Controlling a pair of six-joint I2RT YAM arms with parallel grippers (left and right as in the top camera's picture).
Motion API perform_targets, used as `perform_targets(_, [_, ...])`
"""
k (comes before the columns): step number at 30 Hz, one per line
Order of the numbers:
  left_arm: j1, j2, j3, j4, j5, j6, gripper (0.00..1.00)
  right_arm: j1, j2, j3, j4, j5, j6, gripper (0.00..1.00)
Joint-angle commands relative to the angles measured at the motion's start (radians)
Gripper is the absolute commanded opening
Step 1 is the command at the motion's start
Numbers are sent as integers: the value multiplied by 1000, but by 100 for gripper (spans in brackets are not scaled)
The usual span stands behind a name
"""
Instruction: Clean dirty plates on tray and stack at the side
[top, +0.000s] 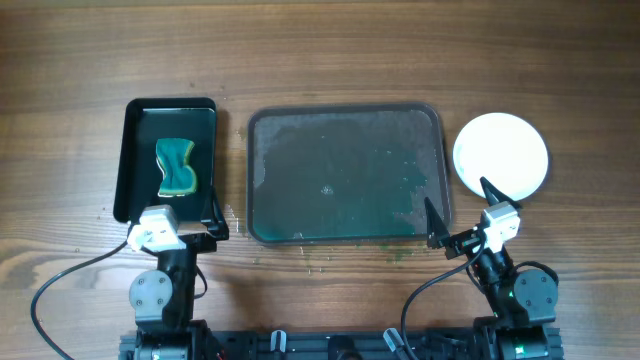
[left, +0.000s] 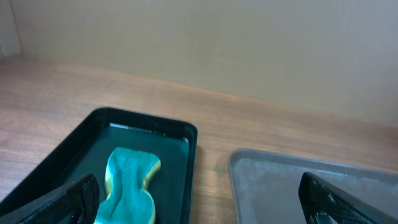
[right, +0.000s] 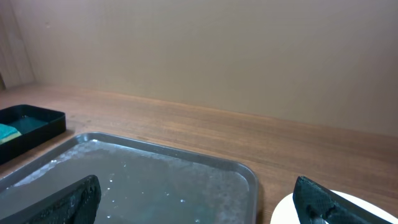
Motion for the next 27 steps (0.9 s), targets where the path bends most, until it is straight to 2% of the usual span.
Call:
perform_targets(1, [-5,-14,-10,3,11,1,100,4,-7,-1,5,9,-3,99])
perform_targets(27, [-5,-11,-10,-3,28,1,100,4,-7,-1,5,9,-2,100])
